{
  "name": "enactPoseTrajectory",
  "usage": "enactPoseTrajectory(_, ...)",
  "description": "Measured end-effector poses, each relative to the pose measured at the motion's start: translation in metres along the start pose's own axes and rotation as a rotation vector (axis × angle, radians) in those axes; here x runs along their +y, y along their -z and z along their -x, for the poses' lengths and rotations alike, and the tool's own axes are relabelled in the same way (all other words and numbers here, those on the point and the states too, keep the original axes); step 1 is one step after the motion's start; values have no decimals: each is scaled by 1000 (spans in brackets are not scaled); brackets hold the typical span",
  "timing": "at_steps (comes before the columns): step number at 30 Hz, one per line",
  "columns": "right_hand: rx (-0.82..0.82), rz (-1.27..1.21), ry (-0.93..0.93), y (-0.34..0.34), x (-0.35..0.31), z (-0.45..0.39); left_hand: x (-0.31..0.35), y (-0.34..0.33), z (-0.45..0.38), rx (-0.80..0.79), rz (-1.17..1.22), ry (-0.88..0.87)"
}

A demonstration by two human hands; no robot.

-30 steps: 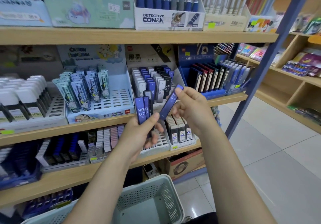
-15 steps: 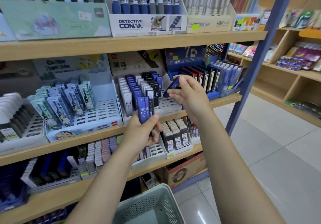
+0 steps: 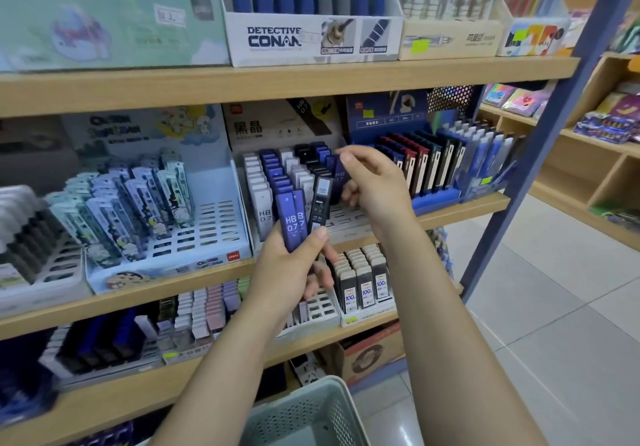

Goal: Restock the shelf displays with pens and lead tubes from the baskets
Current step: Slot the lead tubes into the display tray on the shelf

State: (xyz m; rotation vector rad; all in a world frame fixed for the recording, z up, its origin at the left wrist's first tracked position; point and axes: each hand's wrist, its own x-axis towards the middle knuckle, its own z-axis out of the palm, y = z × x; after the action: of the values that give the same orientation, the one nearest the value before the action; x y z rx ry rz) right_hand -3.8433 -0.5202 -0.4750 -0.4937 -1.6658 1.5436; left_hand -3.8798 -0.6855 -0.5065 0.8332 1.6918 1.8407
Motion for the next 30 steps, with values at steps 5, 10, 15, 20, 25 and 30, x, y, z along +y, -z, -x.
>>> enactPoseTrajectory(5, 94, -20, 20, -11, 2, 0, 1, 2, 1, -10, 7, 11)
enactPoseTrajectory(10, 87, 61, 22, -6, -7, 3, 1, 5, 1, -32, -1, 19)
enactPoseTrajectory(15, 88, 47, 81, 5, -35, 24, 2, 6, 2, -54, 32, 46)
enactPoseTrajectory(20, -256, 149, -45, 3, -38, 54, 7, 4, 9, -116, 27, 63)
enactPoseTrajectory(25, -352, 90, -172, 1, -33, 70, 11, 5, 21, -230, -79, 103)
enactPoseTrajectory(30, -435, 79, -140, 10, -34, 72, 12, 12, 27, -221, -110, 91)
